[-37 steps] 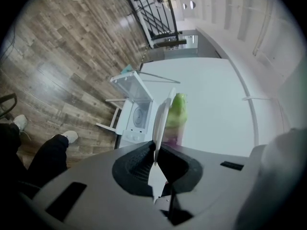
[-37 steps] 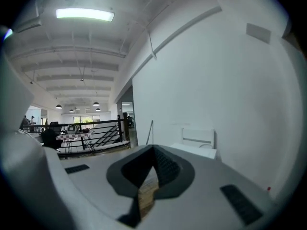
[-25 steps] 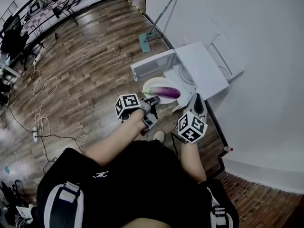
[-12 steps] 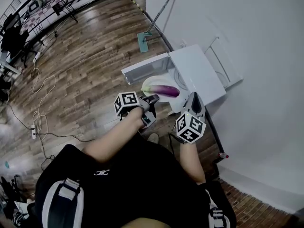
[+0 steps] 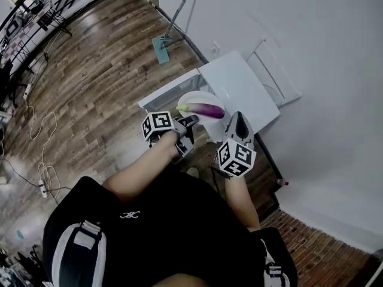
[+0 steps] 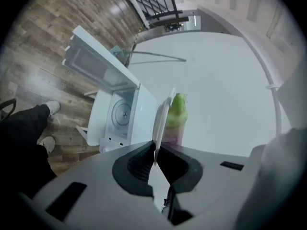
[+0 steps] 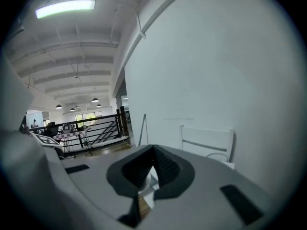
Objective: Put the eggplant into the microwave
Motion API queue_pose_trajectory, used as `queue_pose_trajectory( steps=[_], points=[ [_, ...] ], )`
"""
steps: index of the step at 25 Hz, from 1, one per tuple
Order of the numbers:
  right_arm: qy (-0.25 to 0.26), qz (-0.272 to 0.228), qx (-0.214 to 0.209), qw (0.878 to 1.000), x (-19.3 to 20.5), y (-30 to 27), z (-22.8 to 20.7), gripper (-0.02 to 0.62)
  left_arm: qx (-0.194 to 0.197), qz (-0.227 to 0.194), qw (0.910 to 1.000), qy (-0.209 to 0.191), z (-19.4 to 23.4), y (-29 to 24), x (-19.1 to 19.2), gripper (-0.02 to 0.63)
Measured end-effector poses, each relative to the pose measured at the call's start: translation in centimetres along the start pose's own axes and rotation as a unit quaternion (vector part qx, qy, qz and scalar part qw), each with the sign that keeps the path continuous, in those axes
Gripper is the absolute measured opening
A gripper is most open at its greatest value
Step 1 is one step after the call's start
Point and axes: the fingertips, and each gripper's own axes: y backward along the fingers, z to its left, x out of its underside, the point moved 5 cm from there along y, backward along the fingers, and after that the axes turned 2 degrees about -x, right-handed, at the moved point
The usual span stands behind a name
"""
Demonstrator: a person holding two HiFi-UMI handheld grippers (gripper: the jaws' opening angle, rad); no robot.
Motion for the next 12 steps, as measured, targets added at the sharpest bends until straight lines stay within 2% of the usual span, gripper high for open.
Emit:
queue_pose_trajectory(
  steps=[7, 12],
  points=[
    [0.008, 0.015, 0.051, 0.999, -0.5, -3.4, 1.3, 0.012, -0.008, 0.07, 0.997, -0.032, -0.3, -2.4, -5.0, 0.019],
    [0.036, 0.022, 0.053, 0.998, 0.6, -5.6, 2.2, 0.012, -0.024, 0.098, 0.9946, -0.028, 1.7, -3.7, -6.3, 0.02]
  ],
)
